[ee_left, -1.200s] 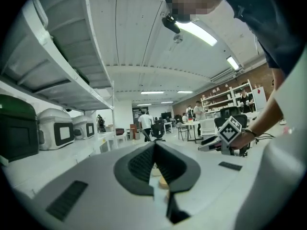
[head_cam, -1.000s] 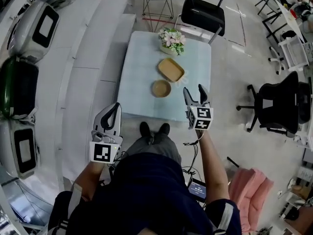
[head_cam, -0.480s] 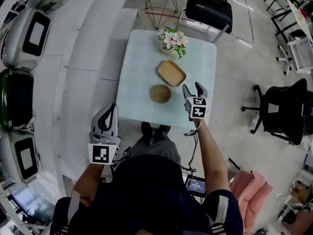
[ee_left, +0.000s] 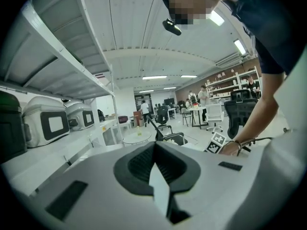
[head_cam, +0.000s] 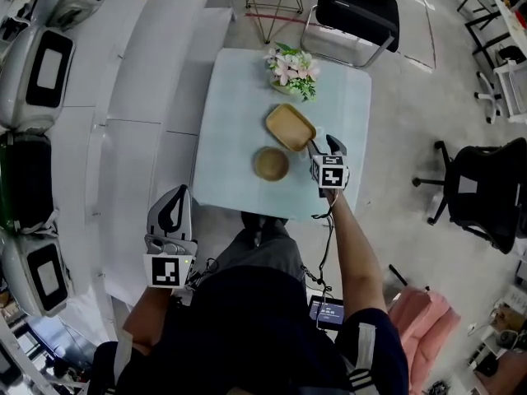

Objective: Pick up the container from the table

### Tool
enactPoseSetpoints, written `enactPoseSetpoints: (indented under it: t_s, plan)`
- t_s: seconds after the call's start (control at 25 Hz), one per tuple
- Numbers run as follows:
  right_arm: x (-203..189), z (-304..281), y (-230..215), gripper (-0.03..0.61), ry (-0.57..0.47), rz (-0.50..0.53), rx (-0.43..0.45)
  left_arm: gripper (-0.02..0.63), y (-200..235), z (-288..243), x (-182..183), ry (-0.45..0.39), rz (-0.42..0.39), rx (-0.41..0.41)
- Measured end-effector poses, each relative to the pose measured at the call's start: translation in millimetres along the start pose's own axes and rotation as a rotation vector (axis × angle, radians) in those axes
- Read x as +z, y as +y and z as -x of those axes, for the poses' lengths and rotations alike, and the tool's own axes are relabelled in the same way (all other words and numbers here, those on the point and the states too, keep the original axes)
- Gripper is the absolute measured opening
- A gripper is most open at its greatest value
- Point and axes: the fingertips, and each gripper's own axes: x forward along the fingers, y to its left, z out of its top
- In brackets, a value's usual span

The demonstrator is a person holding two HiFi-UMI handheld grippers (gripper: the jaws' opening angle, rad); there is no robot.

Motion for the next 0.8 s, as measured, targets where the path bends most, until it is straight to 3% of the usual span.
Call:
enactPoseSetpoints:
  t_s: [0.32,0.8]
  plan:
    - [-10,-35,-18,0.179,0.074,0.01,-0.008,0.003,4,-13,-9,0.039,-0.008,0.011]
    - [-21,-62,-17,0.138,0.159,0.02,0.037,0.003,9,-27,-17,0.071,-0.013,0.019]
